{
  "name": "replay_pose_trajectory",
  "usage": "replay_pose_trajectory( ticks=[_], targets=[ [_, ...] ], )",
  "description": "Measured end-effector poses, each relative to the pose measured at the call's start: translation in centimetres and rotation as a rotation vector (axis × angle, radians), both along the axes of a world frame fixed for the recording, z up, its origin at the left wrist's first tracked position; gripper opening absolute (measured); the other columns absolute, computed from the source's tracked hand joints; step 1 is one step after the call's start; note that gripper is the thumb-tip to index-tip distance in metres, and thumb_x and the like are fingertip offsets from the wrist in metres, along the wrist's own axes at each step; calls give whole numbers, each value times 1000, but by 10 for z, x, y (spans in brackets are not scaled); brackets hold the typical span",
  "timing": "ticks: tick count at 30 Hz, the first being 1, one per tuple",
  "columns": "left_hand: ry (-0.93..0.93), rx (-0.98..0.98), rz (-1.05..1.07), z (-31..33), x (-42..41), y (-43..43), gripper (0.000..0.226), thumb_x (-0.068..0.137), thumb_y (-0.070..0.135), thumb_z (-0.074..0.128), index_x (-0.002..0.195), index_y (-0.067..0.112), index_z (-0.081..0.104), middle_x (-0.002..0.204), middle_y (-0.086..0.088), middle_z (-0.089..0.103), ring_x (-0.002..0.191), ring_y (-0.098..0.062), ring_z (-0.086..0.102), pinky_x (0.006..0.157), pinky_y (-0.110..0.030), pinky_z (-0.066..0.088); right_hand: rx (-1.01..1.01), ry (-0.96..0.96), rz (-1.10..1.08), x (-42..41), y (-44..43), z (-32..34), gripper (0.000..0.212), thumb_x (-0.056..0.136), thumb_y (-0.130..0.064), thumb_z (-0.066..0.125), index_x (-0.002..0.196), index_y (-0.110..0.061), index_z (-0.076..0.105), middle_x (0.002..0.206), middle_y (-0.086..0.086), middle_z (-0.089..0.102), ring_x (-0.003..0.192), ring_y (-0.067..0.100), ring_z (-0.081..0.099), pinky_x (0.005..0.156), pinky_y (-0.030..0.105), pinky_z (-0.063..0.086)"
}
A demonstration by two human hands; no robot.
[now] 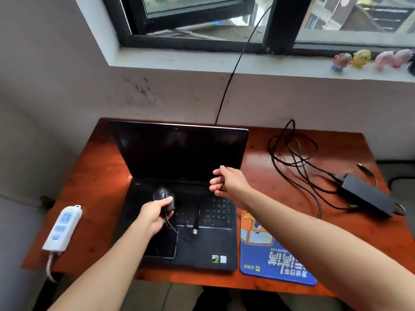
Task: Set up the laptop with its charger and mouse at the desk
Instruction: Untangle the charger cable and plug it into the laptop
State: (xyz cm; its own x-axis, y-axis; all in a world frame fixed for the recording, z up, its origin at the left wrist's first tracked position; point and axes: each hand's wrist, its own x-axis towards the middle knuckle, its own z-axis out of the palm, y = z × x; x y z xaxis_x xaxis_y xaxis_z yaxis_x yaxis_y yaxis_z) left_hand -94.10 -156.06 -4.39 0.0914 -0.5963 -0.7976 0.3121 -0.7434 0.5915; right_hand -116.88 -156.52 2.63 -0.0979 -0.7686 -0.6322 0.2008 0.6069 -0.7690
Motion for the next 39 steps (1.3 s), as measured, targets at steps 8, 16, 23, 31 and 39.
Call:
replay_pose_trajectory(
  ticks=[8, 16, 23, 31, 39],
  targets=[
    [-655, -63, -475, -30, 8, 0, 48, 72, 28, 82, 108, 4, 62, 108, -17, 67, 100, -33, 63, 89, -44, 51, 191, 457, 233, -18, 23, -89, 32, 99, -33, 41, 95, -7, 59, 88, 15, 61, 78, 29, 58, 54, 29, 46],
    [-1173, -484, -839, 28, -42, -13, 48, 84, 33, 66, 127, 16, 52, 119, -5, 58, 110, -26, 55, 91, -40, 46, 59, 728, 313, -104, 42, -73, 27, 91, -36, 59, 101, -13, 69, 86, 0, 62, 80, 20, 57, 73, 32, 46],
    [-743, -711, -1159, 44, -177, -4, 16, 84, 23, 67, 98, 17, 68, 82, 6, 65, 85, -14, 64, 74, -22, 45, 202, 852, 36, -242, 102, -51, 20, 83, -26, 70, 99, -15, 71, 96, 7, 71, 88, 23, 63, 79, 33, 50],
    [-540, -422, -1290, 17, -310, 4, 25, 87, 19, 64, 110, 12, 62, 99, -6, 66, 89, -27, 66, 74, -33, 51, 358, 1131, -6, -367, 159, -48, 39, 84, -35, 65, 122, -25, 59, 120, 4, 64, 114, 28, 58, 87, 34, 46],
    [-168, -86, -746, 3, -428, -9, 55, 90, 6, 58, 140, 15, 38, 125, -13, 58, 109, -24, 56, 81, -39, 47, 229, 1362, 383, -446, 120, -77, 86, 76, -46, 68, 147, -22, 28, 152, 5, 32, 141, 24, 28, 110, 41, 31]
  ],
)
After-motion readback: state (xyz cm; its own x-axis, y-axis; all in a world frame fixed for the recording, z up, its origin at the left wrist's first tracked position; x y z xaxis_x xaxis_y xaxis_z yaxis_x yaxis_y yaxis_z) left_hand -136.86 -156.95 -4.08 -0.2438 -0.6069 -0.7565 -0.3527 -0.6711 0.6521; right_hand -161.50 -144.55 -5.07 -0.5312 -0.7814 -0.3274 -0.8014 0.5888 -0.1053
